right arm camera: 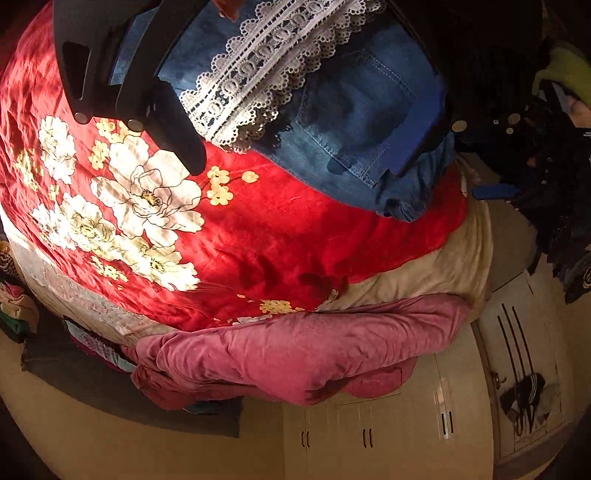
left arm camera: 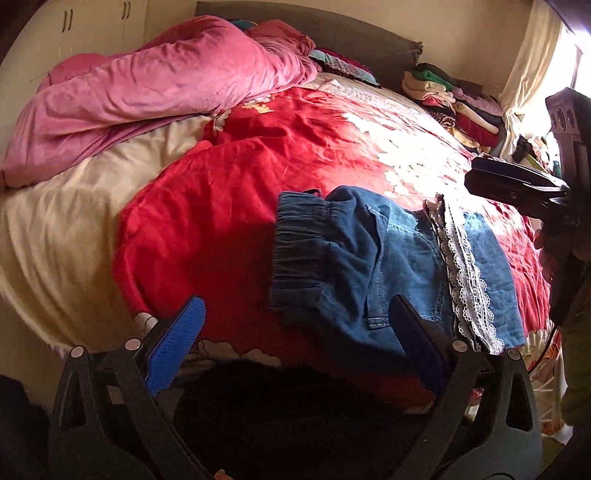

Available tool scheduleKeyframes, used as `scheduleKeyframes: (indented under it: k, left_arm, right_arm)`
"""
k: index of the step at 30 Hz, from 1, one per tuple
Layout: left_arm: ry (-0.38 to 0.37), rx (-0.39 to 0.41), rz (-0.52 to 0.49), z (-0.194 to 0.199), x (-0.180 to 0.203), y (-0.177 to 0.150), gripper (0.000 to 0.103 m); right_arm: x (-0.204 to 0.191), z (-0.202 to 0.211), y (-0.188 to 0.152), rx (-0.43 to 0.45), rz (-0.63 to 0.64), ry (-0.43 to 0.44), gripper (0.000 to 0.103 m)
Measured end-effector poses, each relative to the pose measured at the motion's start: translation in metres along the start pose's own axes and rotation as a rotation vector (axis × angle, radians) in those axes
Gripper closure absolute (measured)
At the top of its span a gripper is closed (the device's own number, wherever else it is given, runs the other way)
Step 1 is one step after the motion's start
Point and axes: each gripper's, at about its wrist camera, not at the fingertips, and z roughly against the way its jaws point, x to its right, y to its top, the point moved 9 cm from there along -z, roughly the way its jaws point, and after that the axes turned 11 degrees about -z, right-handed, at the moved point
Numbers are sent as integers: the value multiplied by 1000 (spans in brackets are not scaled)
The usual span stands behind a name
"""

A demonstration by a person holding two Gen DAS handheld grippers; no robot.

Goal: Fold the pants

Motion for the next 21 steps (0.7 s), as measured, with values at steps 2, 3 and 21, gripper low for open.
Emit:
scheduleKeyframes:
  k: [2, 3, 21]
  left_arm:
    - [-9, -10, 22, -3, -5, -4, 10]
    - [-14, -15, 31, -5, -6, -5, 10]
    - [-115, -43, 140, -45, -3, -16, 31]
  right_arm:
    - [-8, -7, 1, -13, 15, 11, 4]
    - [-12, -11, 1, -22, 25, 16, 4]
    - [-52, -79, -4, -200, 75, 134, 4]
